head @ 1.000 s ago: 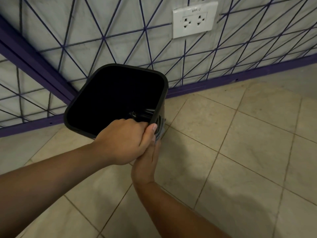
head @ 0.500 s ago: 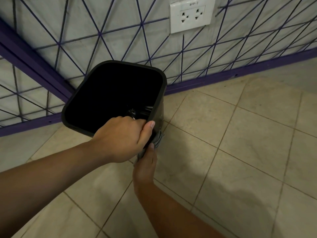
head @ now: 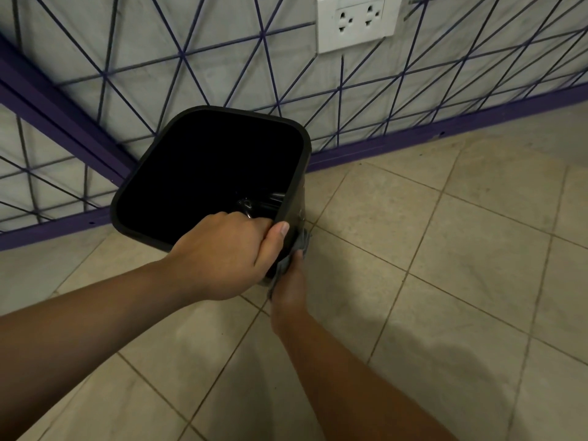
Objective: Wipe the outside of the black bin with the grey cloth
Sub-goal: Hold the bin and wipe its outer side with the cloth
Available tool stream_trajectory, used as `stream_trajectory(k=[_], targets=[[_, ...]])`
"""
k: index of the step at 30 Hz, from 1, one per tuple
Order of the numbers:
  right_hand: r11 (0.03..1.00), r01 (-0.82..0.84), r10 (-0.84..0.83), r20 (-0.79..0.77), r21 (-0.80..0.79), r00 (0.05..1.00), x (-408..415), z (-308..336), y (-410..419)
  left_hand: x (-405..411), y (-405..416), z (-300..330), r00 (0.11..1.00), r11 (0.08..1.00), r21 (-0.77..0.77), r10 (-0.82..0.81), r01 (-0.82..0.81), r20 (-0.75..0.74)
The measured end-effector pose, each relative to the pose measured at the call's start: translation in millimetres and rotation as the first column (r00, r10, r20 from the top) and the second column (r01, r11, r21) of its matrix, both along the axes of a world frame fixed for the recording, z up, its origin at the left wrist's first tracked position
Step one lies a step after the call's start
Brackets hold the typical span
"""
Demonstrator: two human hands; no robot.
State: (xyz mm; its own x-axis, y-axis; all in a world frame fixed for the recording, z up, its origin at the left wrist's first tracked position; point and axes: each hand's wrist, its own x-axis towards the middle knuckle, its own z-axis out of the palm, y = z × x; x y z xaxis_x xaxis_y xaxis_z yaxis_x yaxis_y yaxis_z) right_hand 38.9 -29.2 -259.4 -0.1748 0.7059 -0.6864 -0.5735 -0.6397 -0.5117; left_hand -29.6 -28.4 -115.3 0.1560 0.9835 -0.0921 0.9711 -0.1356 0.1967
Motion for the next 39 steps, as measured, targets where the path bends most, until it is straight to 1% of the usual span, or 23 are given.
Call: stream_trajectory(k=[1,2,6,9,13,15,17,20,22,25,26,29,31,34,36,39], targets=[[0.997,0.000,-0.003,-0.032,-0.074,0.999,-0.6,-1.7,7.6,0.1,0.4,-0.3,1.000,1.000,0.000,-0.001,0.001,0.005],[0.995,0.005,-0.009,-0.045,-0.096,0.999,-2.5,2.6,9.5,-0.1,0.2,-0.4,1.000,1.000,-0.001,-0.002,0.002,0.008],[0.995,0.088,-0.088,-0.003,-0.053,0.996,-10.1,15.6,-3.0,-0.5,-0.1,-0.3,1.000,1.000,-0.014,-0.013,0.013,0.010],[0.992,0.053,-0.059,-0.053,-0.111,0.997,-5.0,17.5,9.2,0.1,-0.6,0.8,1.000,1.000,-0.013,-0.017,0.017,-0.014],[0.994,0.081,-0.083,-0.020,-0.067,0.996,-16.0,19.4,1.3,0.5,0.6,0.1,0.999,1.000,-0.015,-0.021,0.020,-0.026],[0.995,0.064,-0.067,-0.051,-0.071,0.996,-13.0,19.2,3.1,-0.2,0.5,0.9,0.999,0.999,-0.027,-0.032,0.031,-0.036],[0.993,0.049,-0.055,-0.059,-0.107,0.997,-9.2,20.2,9.4,0.4,-0.4,2.3,0.998,0.999,-0.021,-0.038,0.037,-0.041],[0.995,0.070,-0.074,-0.068,-0.065,0.995,-12.8,20.8,6.4,0.6,0.1,1.7,0.999,0.999,-0.007,-0.034,0.033,-0.042],[0.994,0.063,-0.070,-0.074,-0.092,0.995,-10.9,16.2,6.6,0.0,0.8,1.3,0.998,0.999,-0.016,-0.038,0.038,-0.042],[0.991,0.019,-0.035,-0.125,-0.129,0.992,-2.6,19.6,15.5,0.1,-0.5,2.7,0.999,0.999,-0.021,-0.043,0.042,-0.034],[0.991,0.024,-0.041,-0.130,-0.129,0.991,-4.1,22.4,16.8,-0.1,0.2,2.5,0.998,0.999,-0.017,-0.044,0.044,-0.033],[0.994,0.075,-0.081,-0.073,-0.082,0.994,-14.1,21.8,9.9,-1.3,0.9,2.2,0.999,0.999,-0.035,-0.040,0.039,-0.013],[0.997,0.052,-0.054,-0.041,-0.055,0.998,-11.3,22.8,6.2,-1.7,1.7,1.6,0.999,0.998,-0.043,-0.043,0.042,-0.010],[0.995,-0.018,0.012,-0.058,-0.098,0.998,-2.1,21.2,14.4,-0.8,0.5,2.4,0.999,0.999,-0.028,-0.043,0.043,-0.010],[0.996,-0.013,0.006,-0.075,-0.086,0.997,-6.1,23.1,14.2,-0.6,1.3,2.3,0.999,0.999,-0.026,-0.043,0.042,-0.016],[1.000,0.007,-0.008,-0.051,-0.021,0.999,-9.5,23.1,6.3,-1.2,1.0,0.9,0.999,0.999,-0.031,-0.045,0.045,-0.018]])
